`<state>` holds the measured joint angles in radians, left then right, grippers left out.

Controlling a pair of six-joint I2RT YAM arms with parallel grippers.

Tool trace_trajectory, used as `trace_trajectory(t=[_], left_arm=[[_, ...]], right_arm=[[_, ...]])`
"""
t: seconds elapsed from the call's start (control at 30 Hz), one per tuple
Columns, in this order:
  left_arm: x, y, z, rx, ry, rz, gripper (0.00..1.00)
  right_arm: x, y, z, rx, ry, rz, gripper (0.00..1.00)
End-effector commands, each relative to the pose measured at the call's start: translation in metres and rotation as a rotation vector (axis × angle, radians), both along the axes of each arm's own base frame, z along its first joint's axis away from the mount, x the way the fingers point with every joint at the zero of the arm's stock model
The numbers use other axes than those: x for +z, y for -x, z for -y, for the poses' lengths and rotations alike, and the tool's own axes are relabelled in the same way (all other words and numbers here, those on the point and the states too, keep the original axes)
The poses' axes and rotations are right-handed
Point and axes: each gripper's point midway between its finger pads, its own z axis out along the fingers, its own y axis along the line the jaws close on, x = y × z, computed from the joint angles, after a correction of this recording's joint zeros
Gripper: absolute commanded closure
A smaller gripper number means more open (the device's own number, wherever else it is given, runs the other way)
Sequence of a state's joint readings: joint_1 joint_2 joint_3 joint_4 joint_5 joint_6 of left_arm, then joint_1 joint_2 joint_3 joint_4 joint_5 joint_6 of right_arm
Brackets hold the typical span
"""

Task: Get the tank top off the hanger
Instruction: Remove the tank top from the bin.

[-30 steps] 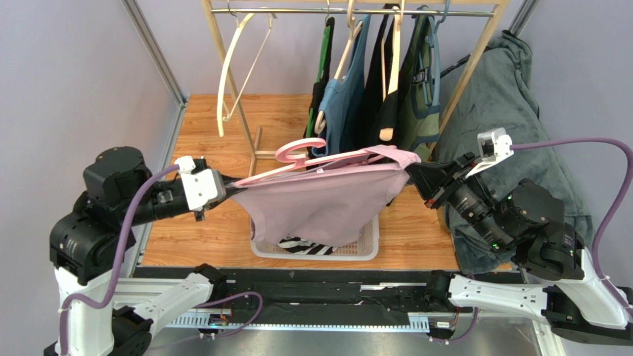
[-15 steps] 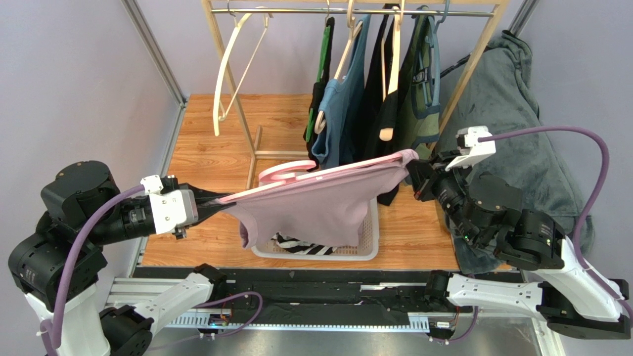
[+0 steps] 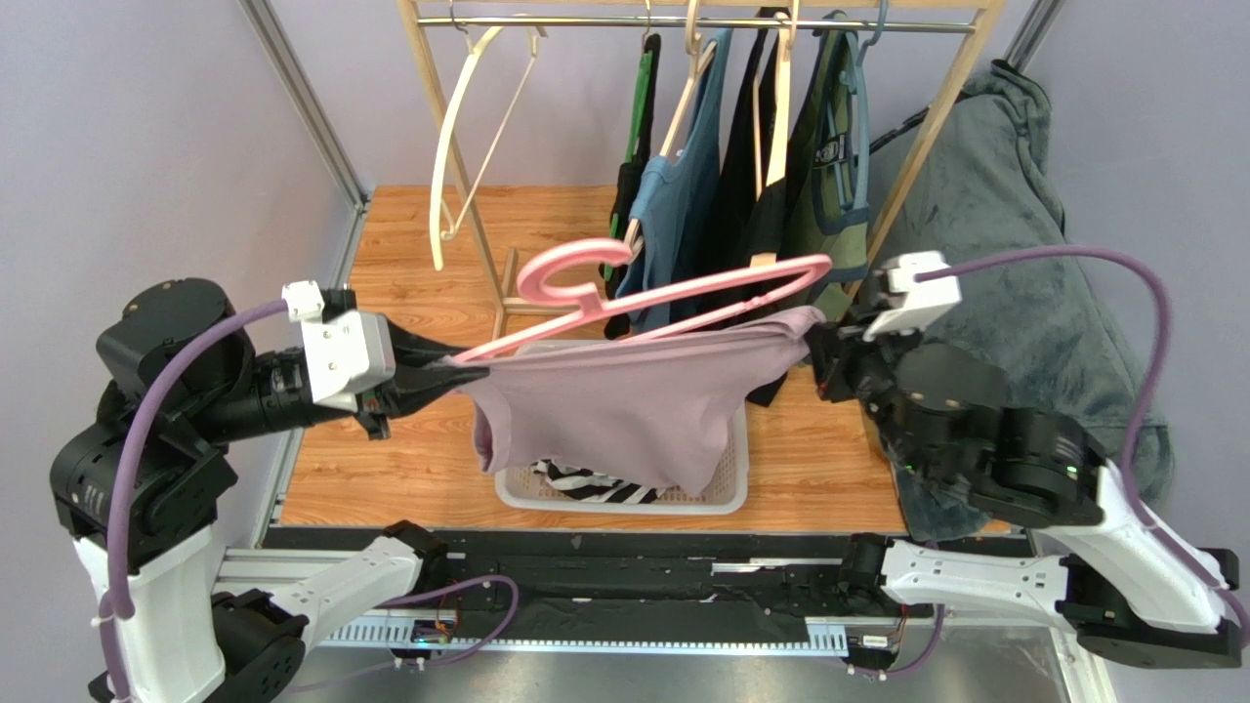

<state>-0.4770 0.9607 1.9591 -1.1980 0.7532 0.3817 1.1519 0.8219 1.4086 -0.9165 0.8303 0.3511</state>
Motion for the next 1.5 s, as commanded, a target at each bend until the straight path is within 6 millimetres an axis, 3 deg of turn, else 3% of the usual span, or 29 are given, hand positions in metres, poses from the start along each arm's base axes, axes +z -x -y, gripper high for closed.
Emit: trace_trajectory(t=[0.0, 0.03, 0.13, 0.27, 0.4, 0.5, 0.63, 0.77, 0.93, 0.97, 1.17, 1.47], left_arm=[[0.045, -0.013, 0.004, 0.044, 0.114, 0.082, 1.00], [0.046, -0.017, 0.004, 0.050, 0.108, 0.099, 1.00], [0.041, -0.039, 0.006, 0.096, 0.078, 0.109, 1.00], [0.038, -0.065, 0.014, 0.123, 0.052, 0.118, 1.00], [0.037, -0.065, 0.024, 0.047, 0.032, 0.129, 1.00], [0.028, -0.058, 0.031, -0.020, 0.011, 0.098, 1.00], [0.003, -0.045, 0.038, -0.122, -0.039, 0.038, 1.00], [-0.028, -0.020, 0.041, -0.249, -0.114, -0.055, 1.00], [-0.052, -0.005, 0.042, -0.336, -0.170, -0.099, 1.00], [-0.054, -0.003, 0.042, -0.343, -0.174, -0.103, 1.00], [-0.049, -0.002, 0.042, -0.349, -0.166, -0.082, 1.00], [-0.040, 0.009, 0.038, -0.362, -0.140, -0.058, 1.00]], right_arm=[[-0.019, -0.007, 0.005, -0.034, 0.123, -0.018, 0.77], [-0.017, -0.006, 0.004, -0.018, 0.126, -0.012, 0.59], [-0.003, -0.001, 0.005, 0.035, 0.111, 0.021, 0.36], [0.028, 0.012, 0.017, 0.115, 0.102, 0.094, 0.33], [0.083, 0.039, 0.031, 0.262, -0.028, 0.245, 0.33], [0.103, 0.048, 0.026, 0.342, -0.029, 0.321, 0.33], [0.122, 0.050, 0.003, 0.435, 0.043, 0.358, 0.33], [0.126, 0.061, -0.029, 0.605, 0.115, 0.380, 0.34], [0.115, 0.081, -0.052, 0.800, 0.208, 0.376, 0.37], [0.111, 0.085, -0.062, 0.852, 0.218, 0.361, 0.38], [0.090, 0.109, -0.081, 1.033, 0.229, 0.295, 0.38], [0.058, 0.106, -0.093, 1.058, 0.268, 0.213, 0.43]])
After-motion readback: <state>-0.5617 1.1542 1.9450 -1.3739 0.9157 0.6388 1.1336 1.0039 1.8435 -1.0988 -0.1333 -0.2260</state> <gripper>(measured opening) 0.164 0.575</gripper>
